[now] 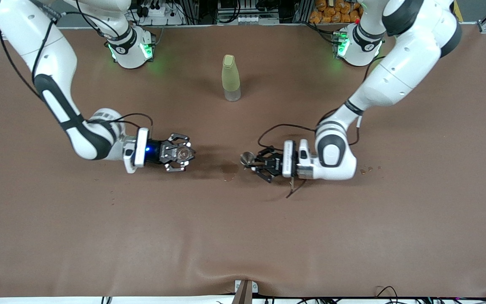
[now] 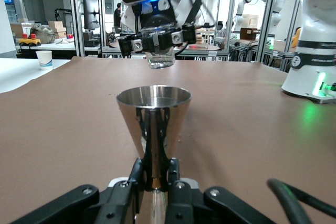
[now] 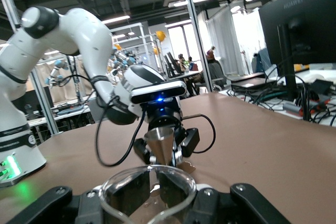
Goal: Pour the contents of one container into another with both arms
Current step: 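Lift the glass cup and jigger, bringing both grippers together mid-table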
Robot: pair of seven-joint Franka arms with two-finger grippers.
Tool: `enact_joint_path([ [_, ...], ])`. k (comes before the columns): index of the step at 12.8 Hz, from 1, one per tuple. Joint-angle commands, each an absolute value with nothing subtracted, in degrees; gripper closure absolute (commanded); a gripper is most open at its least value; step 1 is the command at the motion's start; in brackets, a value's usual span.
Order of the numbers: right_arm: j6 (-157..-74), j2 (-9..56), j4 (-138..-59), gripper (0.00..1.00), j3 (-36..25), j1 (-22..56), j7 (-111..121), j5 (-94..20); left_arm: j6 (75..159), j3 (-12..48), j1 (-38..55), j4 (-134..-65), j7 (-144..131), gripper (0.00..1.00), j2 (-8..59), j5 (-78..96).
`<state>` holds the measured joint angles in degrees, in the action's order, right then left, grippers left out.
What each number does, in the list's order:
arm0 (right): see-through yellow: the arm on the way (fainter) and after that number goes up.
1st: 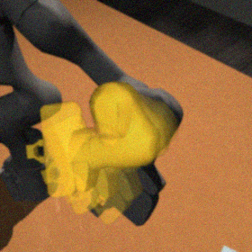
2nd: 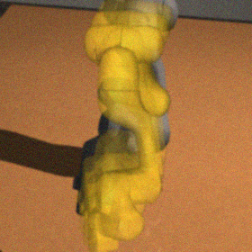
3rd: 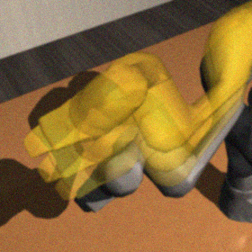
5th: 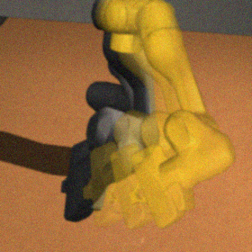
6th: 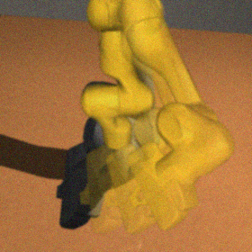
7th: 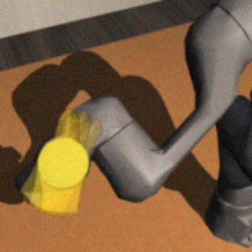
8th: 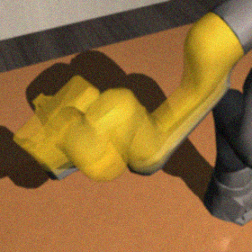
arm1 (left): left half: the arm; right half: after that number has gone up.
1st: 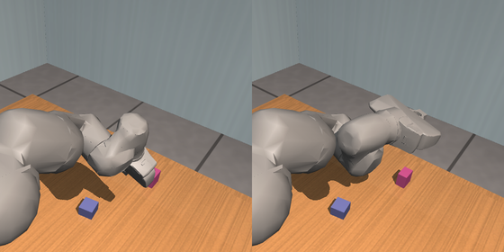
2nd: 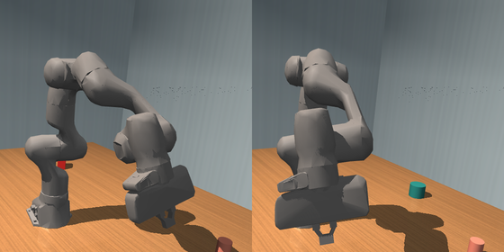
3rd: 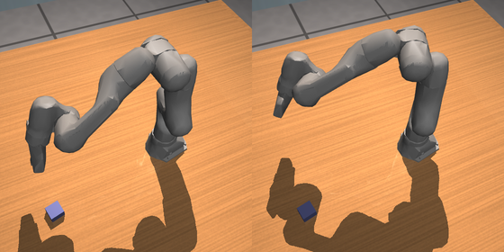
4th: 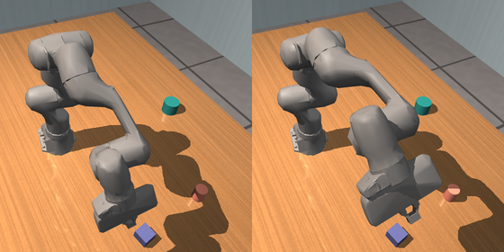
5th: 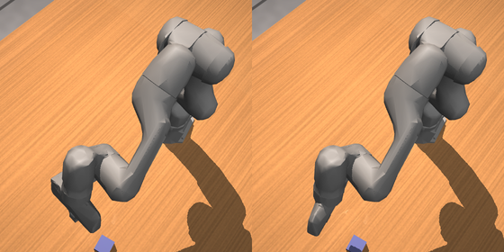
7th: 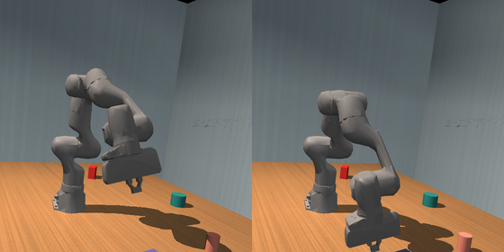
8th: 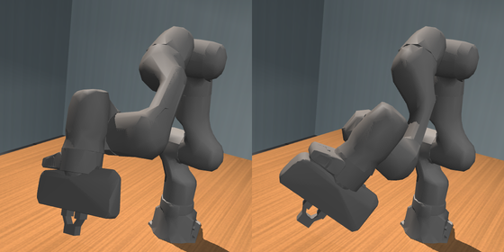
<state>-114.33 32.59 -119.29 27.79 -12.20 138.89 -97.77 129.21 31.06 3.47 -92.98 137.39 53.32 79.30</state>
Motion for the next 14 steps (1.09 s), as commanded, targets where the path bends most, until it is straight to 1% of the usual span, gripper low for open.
enact_joint_path([
  [1, -120.91, 28.39, -124.27, 1.00, 33.81, -12.48, 139.39, -107.19, 133.31, 30.67, 7.37, -91.59, 138.86, 0.94, 54.14, 83.40],
  [3, -122.69, 28.39, -125.15, 1.00, 38.13, -11.96, 139.57, -114.75, 134.73, 30.15, 9.66, -90.44, 140.09, 0.95, 55.01, 86.12],
  [4, -124.35, 28.04, -125.50, 1.00, 39.45, -12.39, 139.57, -115.31, 134.91, 28.58, 12.02, -89.31, 140.71, 0.95, 55.37, 87.61],
  [5, -124.80, 27.95, -125.77, 1.00, 40.25, -12.83, 139.48, -115.40, 134.91, 26.74, 13.96, -88.86, 142.02, 0.95, 55.46, 90.06],
  [6, -124.72, 27.95, -126.47, 1.00, 40.43, -12.74, 139.48, -115.92, 134.91, 26.11, 14.93, -88.77, 143.16, 0.95, 55.46, 91.65],
  [9, -124.89, 27.95, -127.53, 1.00, 43.94, -12.92, 139.39, -121.79, 134.91, 26.10, 15.12, -88.86, 143.44, 0.95, 55.55, 92.28],
  [11, -126.20, 28.04, -127.62, 1.00, 44.56, -12.48, 138.96, -126.45, 135.00, 26.10, 15.29, -88.86, 143.44, 0.95, 55.63, 92.37],
  [14, -129.11, 28.30, -127.62, 1.00, 45.52, -12.13, 137.91, -130.41, 134.91, 26.02, 15.64, -88.86, 143.44, 0.95, 55.63, 93.34],
])
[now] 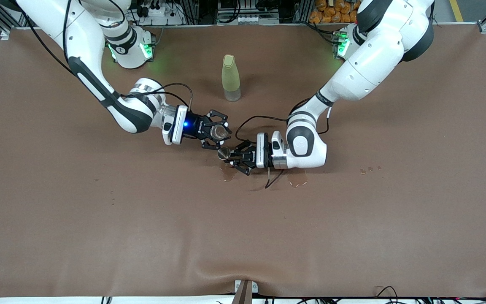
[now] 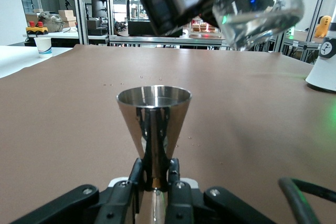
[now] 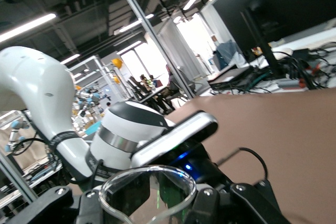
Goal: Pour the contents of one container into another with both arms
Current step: 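Lift the glass cup and jigger, bringing both grippers together mid-table, then tilt the glass cup with the right gripper over the jigger's rim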
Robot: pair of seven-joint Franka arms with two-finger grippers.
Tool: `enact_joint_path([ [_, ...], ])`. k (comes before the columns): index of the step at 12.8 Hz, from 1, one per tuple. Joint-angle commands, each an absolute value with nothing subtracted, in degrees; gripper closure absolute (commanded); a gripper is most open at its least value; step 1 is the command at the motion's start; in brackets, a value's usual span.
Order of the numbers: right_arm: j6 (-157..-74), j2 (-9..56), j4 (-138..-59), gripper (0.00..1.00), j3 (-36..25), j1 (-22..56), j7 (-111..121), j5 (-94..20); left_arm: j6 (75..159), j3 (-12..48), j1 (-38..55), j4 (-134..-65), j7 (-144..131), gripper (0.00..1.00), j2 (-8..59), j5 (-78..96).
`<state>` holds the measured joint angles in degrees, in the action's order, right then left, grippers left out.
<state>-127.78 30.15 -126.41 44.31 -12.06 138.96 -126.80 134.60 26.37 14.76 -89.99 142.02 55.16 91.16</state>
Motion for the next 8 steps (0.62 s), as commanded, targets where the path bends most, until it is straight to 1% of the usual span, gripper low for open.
enact_joint_path([
  [1, -129.20, 28.30, -127.53, 1.00, 46.22, -12.04, 137.73, -132.69, 135.00, 26.02, 15.64, -88.86, 143.44, 0.95, 55.63, 93.34],
  [3, -131.30, 28.30, -127.44, 1.00, 46.32, -11.87, 137.55, -133.33, 135.00, 26.02, 15.64, -88.95, 143.44, 0.95, 55.63, 93.25],
  [8, -131.31, 28.48, -127.35, 1.00, 46.85, -11.08, 132.46, -135.52, 135.00, 26.02, 15.65, -89.03, 143.44, 0.95, 55.63, 93.69],
])
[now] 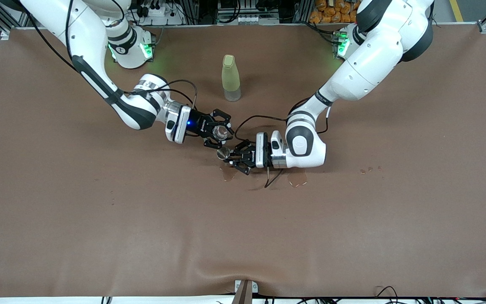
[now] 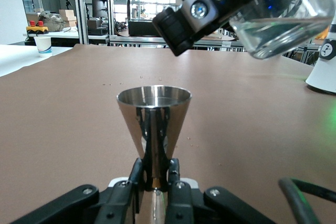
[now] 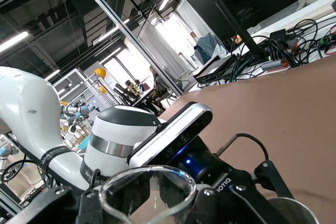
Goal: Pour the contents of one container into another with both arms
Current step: 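Tilt the glass cup with the right gripper over the jigger's rim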
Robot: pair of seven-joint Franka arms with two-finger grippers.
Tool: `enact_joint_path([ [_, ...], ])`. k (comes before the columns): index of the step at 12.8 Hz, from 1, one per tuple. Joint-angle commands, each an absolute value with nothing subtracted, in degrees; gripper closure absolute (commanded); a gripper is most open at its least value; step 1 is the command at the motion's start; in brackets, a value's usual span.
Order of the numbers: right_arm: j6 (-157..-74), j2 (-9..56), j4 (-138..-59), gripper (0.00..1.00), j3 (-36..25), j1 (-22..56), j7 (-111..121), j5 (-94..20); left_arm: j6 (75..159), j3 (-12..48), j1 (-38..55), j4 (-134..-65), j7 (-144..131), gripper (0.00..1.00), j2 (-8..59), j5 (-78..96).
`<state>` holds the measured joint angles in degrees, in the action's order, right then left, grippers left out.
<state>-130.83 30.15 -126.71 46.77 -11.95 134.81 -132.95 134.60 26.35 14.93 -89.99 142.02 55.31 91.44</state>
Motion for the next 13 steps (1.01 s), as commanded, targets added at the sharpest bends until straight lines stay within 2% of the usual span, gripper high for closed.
enact_joint_path([
  [1, -131.31, 28.39, -127.18, 1.00, 46.93, -10.38, 131.58, -136.22, 135.00, 26.02, 15.64, -89.03, 143.44, 0.95, 55.63, 93.69],
  [6, -131.92, 28.39, -126.74, 1.00, 46.85, -8.70, 127.89, -139.57, 135.00, 26.02, 15.73, -89.03, 143.35, 0.95, 55.64, 93.69],
  [13, -137.36, 28.39, -124.28, 1.00, 46.93, -7.74, 123.58, -140.36, 135.00, 25.58, 15.91, -89.12, 143.44, 0.95, 55.72, 93.95],
])
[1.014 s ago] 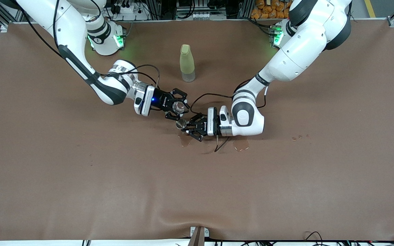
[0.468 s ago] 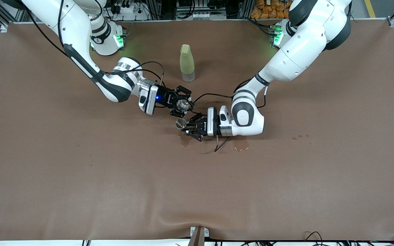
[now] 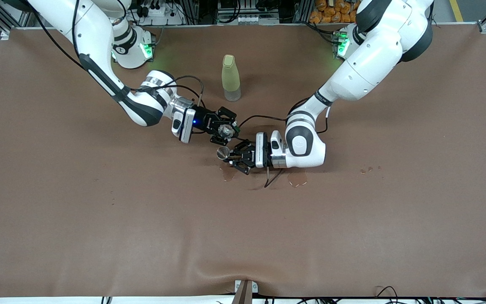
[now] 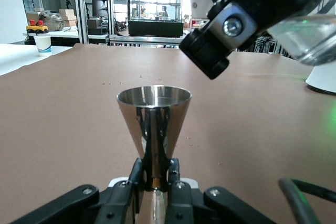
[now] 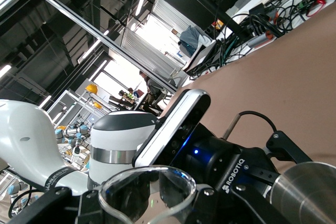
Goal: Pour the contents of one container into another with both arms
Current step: 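Tilt the glass cup with the right gripper over the jigger's rim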
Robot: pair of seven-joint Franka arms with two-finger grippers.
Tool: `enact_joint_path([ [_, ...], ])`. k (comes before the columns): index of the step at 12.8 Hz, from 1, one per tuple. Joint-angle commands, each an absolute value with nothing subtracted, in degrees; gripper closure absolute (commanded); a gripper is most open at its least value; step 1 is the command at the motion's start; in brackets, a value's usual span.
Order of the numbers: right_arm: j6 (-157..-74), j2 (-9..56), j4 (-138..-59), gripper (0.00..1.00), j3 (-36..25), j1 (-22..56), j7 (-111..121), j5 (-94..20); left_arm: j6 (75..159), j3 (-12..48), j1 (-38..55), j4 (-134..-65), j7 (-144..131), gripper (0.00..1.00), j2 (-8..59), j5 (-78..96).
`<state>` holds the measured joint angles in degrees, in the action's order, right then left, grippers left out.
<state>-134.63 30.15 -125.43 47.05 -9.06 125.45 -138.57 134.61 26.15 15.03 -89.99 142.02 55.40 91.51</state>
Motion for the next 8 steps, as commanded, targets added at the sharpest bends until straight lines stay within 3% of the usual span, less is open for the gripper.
enact_joint_path([
  [1, -138.16, 28.39, -123.93, 1.00, 47.28, -7.65, 122.53, -140.36, 135.00, 25.58, 15.82, -89.21, 143.44, 0.95, 55.64, 93.96],
  [8, -139.39, 28.39, -123.40, 1.00, 47.46, -7.73, 116.29, -140.89, 135.00, 25.58, 15.73, -89.38, 143.44, 0.95, 55.63, 94.04],
])
